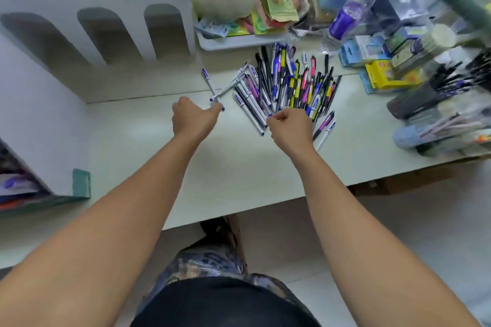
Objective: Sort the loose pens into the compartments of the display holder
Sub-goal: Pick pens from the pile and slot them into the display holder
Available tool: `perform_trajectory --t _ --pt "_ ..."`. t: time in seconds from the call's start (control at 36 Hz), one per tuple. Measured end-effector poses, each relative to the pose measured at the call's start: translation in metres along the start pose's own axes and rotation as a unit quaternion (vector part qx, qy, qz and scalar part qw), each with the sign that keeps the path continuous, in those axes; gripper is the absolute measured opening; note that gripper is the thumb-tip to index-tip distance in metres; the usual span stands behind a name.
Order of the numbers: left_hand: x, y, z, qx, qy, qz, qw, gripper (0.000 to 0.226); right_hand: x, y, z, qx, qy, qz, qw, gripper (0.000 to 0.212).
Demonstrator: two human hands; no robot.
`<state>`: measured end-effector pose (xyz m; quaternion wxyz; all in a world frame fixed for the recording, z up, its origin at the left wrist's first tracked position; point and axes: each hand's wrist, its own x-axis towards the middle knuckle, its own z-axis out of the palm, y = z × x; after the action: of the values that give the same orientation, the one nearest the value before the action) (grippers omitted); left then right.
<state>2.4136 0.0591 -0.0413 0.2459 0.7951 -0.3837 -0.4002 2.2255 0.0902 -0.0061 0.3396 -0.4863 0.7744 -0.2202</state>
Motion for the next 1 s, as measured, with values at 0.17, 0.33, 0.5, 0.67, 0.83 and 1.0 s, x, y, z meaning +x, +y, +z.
perform_trajectory --t 0.17,0.33,0.5,0.67,0.83,1.0 --pt "0.037 0.029 0.056 0.090 0.043 -0.044 0.994 0.109 0.039 0.022 -0.005 -0.020 -0.007 -0.008 1.000 0.019" --pt "0.028 0.064 0.117 0.158 0.063 -0.070 0.983 0.124 0.067 0.036 -0.021 -0.024 -0.015 -0.016 0.999 0.015" --pt "0.012 0.083 0.158 0.168 0.073 -0.098 0.978 0.104 0.096 0.050 -0.026 -0.024 -0.064 -0.010 0.998 0.015" --pt "-0.002 0.083 0.170 0.173 0.067 -0.076 0.980 0.066 0.121 0.059 -0.034 -0.034 -0.131 -0.066 0.989 0.013" --pt "-0.007 0.074 0.163 0.151 0.055 -0.083 0.983 0.028 0.140 0.061 -0.039 -0.015 -0.165 -0.099 0.981 0.014" --pt "-0.020 0.062 0.152 0.143 0.029 -0.131 0.981 0.040 0.145 0.061 -0.043 -0.010 -0.191 -0.115 0.975 0.013"
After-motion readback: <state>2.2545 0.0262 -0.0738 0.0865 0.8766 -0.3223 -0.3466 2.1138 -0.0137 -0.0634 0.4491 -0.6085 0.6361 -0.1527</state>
